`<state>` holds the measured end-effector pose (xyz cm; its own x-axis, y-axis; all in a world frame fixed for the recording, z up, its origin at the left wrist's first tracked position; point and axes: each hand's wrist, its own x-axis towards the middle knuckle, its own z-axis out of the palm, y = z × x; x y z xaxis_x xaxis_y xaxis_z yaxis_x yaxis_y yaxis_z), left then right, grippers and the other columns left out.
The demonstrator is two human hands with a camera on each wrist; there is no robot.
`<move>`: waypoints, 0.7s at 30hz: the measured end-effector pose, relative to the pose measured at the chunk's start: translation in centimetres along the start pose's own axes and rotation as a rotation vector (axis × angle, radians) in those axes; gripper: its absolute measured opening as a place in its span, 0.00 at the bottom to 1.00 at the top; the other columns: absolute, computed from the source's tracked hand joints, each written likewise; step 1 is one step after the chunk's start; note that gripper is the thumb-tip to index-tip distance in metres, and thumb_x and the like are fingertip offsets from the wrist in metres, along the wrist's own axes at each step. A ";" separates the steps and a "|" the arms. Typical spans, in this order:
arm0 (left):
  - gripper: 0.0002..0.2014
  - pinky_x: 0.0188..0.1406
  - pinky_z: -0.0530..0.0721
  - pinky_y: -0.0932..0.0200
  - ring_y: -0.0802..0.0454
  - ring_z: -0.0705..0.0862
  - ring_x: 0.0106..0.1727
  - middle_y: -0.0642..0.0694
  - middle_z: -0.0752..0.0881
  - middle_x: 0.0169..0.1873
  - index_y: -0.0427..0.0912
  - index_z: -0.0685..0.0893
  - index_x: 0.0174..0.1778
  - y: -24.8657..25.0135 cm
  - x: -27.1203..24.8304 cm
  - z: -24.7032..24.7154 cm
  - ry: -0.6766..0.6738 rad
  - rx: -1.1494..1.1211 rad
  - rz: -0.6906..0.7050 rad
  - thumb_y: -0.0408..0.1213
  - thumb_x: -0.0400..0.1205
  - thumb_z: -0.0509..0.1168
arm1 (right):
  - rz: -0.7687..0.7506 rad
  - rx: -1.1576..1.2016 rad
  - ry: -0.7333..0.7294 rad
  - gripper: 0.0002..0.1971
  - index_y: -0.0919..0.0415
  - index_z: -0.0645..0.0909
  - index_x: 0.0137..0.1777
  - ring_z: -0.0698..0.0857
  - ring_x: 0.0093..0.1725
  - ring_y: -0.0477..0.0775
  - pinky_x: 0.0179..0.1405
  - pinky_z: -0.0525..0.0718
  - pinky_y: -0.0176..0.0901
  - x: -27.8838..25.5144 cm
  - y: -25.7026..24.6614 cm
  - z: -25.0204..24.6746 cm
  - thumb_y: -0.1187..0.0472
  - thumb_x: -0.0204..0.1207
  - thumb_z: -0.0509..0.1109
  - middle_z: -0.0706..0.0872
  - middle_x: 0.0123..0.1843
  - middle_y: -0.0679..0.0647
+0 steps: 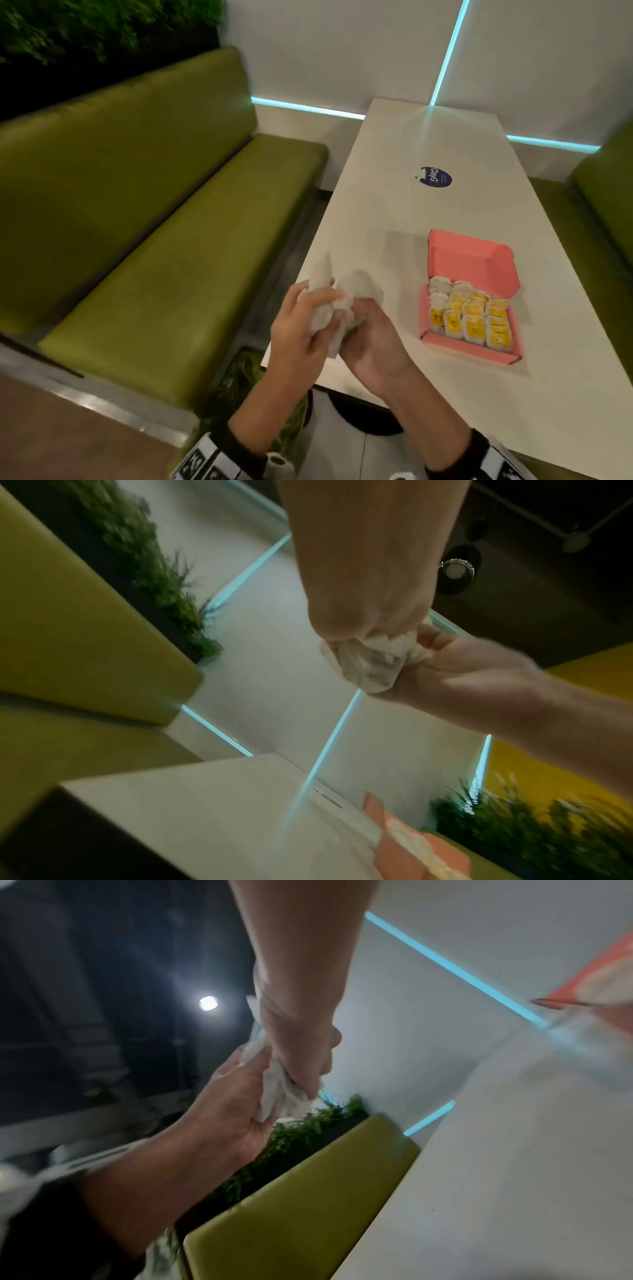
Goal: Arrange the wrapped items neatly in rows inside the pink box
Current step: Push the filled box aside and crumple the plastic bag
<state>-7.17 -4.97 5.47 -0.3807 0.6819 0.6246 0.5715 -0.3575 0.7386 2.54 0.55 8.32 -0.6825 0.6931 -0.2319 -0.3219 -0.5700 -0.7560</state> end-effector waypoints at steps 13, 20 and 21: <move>0.22 0.27 0.80 0.61 0.52 0.81 0.38 0.38 0.76 0.46 0.51 0.71 0.55 -8.8 -11.0 -6.5 0.354 -0.482 -0.702 0.45 0.65 0.67 | -0.887 -1.209 -0.658 0.26 0.56 0.70 0.74 0.72 0.74 0.49 0.71 0.75 0.39 5.2 16.0 -3.1 0.64 0.76 0.72 0.68 0.73 0.56; 0.32 0.37 0.87 0.54 0.45 0.86 0.47 0.39 0.85 0.53 0.48 0.74 0.62 -18.6 -19.4 -6.1 0.511 -0.837 -0.961 0.40 0.59 0.69 | -0.921 -1.386 -0.637 0.09 0.55 0.76 0.53 0.85 0.48 0.48 0.48 0.84 0.30 10.7 28.4 -8.0 0.54 0.85 0.55 0.81 0.54 0.53; 0.33 0.42 0.87 0.50 0.44 0.86 0.51 0.40 0.83 0.58 0.50 0.72 0.64 -20.6 -20.6 -5.9 0.493 -0.757 -1.062 0.41 0.61 0.71 | -0.813 -1.435 -0.663 0.08 0.54 0.77 0.52 0.86 0.46 0.49 0.45 0.84 0.30 11.9 30.0 -9.2 0.55 0.84 0.57 0.83 0.53 0.53</move>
<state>-15.37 -15.43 -21.16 -0.6833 0.6057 -0.4077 -0.6162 -0.1789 0.7670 -9.14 -4.24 -22.73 -0.9003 0.0931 0.4251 -0.1574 0.8411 -0.5175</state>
